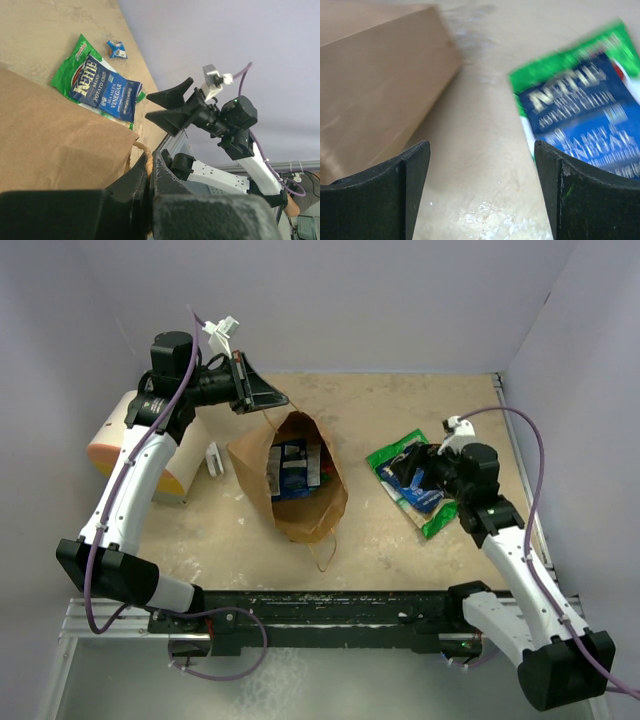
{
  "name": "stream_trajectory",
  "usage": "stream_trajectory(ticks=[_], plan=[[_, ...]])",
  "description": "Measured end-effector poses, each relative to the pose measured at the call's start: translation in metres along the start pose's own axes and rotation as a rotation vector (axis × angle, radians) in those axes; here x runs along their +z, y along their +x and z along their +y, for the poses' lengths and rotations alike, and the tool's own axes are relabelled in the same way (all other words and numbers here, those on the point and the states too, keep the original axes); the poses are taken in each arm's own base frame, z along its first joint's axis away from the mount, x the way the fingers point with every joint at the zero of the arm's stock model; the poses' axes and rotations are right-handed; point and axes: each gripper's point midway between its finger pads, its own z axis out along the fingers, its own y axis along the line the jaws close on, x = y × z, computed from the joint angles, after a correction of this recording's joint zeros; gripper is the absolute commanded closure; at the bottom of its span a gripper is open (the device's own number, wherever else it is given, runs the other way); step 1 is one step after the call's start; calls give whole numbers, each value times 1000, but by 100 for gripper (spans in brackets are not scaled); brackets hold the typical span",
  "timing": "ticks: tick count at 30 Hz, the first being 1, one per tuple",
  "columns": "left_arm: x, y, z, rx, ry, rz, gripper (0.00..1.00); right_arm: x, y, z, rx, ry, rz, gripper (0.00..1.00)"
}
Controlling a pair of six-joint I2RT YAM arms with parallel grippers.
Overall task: Take the snacks out of the paper bag
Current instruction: Take out the snack from the paper bag.
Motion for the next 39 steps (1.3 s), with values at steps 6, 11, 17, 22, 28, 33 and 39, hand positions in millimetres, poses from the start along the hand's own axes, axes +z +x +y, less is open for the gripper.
stream_trajectory(ticks=[6, 11, 17, 22, 28, 33, 39], plan=[[0, 0, 0, 0, 0, 0, 100, -24, -8, 112, -519, -546, -68, 21], [-1, 0, -1, 1, 0, -2, 100, -64, 28, 212, -902, -949, -118, 21], [-3, 1, -4, 1, 4, -7, 100, -62, 75, 255, -1175, -1101, -127, 24], [-4, 2, -4, -8, 4, -8, 100, -18, 102, 258, -1360, -1066, -80, 22], [-4, 2, -4, -16, 2, -10, 100, 16, 116, 254, -1486, -1027, -92, 22], [-5, 3, -6, -13, 3, -12, 100, 42, 132, 250, -1547, -1000, -74, 22], [-5, 3, -6, -14, 3, -12, 100, 66, 144, 243, -1568, -946, -46, 23]])
